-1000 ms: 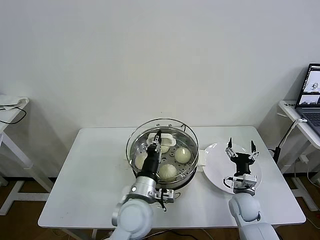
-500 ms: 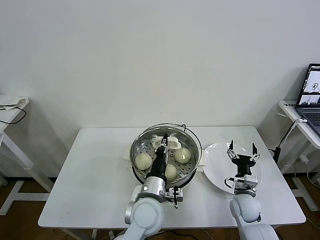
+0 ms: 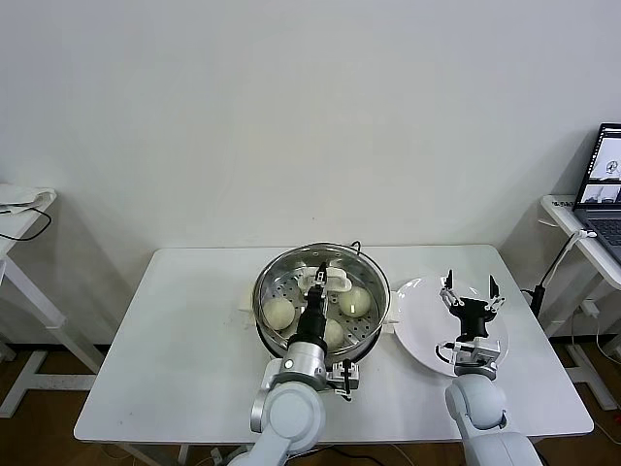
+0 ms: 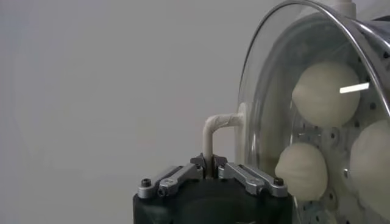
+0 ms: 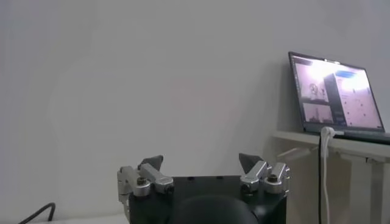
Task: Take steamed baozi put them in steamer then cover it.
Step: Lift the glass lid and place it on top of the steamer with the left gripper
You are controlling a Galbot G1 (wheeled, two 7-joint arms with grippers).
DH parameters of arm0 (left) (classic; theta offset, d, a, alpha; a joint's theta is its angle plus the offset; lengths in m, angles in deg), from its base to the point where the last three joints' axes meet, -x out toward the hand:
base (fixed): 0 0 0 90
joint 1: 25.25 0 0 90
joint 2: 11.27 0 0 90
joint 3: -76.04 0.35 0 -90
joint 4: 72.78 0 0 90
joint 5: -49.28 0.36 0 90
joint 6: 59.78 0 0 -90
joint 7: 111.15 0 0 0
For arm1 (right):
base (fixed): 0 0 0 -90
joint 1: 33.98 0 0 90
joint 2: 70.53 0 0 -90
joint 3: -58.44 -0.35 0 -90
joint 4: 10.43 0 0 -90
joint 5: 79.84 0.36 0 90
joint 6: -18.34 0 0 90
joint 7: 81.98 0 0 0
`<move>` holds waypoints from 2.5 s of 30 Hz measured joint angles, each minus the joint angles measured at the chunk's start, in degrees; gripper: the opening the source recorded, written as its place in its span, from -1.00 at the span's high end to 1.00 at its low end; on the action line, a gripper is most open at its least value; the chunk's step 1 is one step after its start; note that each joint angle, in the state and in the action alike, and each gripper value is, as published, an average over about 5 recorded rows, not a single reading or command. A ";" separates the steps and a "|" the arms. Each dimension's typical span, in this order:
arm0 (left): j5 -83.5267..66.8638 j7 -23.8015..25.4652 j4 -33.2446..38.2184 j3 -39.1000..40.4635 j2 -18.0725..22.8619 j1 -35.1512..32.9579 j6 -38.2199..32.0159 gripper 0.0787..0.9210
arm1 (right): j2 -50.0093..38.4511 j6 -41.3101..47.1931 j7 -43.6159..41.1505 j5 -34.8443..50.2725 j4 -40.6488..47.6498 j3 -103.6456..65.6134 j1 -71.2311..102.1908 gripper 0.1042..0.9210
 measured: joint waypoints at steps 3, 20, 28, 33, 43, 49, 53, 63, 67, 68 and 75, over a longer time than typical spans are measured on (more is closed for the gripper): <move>0.28 0.00 -0.12 -0.06 0.04 -0.20 -0.02 0.73 | 0.03 0.01 -0.04 -0.01 0.05 0.04 -0.01 -0.76; 1.82 -0.49 -1.41 -0.63 0.51 -0.48 -0.54 0.73 | 0.39 -0.18 -0.32 -0.09 0.53 0.14 -0.24 -0.76; 2.58 -0.64 -1.63 -0.75 0.91 -0.51 -0.83 0.73 | 0.64 -0.28 -0.43 -0.24 0.64 0.18 -0.12 -0.76; 2.76 -0.68 -1.80 -1.08 0.79 -0.48 -0.91 0.73 | 0.64 -0.34 -0.48 -0.33 0.63 0.18 0.01 -0.76; 2.93 -0.87 -1.78 -1.45 0.59 -0.62 -1.08 0.73 | 0.86 -0.40 -0.52 -0.52 0.62 0.23 0.04 -0.76; 2.90 -0.96 -2.14 -1.56 0.79 -0.62 -1.13 0.73 | 0.76 -0.40 -0.51 -0.52 0.53 0.20 0.10 -0.76; 2.83 -0.96 -2.43 -1.77 1.06 -0.70 -1.17 0.73 | 0.71 -0.41 -0.49 -0.51 0.36 0.13 0.13 -0.76; 2.73 -0.83 -1.74 -2.02 1.18 -1.52 -1.31 0.16 | 0.73 -0.44 -0.50 -0.63 0.22 0.13 0.40 -0.76; 2.45 -0.85 -0.75 -1.94 0.97 -2.06 -1.21 -0.11 | 0.97 -0.46 -0.51 -0.76 0.15 0.12 0.48 -0.76; 2.36 -0.86 -0.44 -1.89 0.88 -2.23 -1.16 -0.17 | 1.03 -0.47 -0.51 -0.79 0.12 0.12 0.51 -0.76; 0.84 -0.28 3.17 -1.60 -0.63 -4.44 -0.72 -0.42 | 1.14 -0.55 -0.52 -1.12 -0.09 -0.03 0.60 -0.76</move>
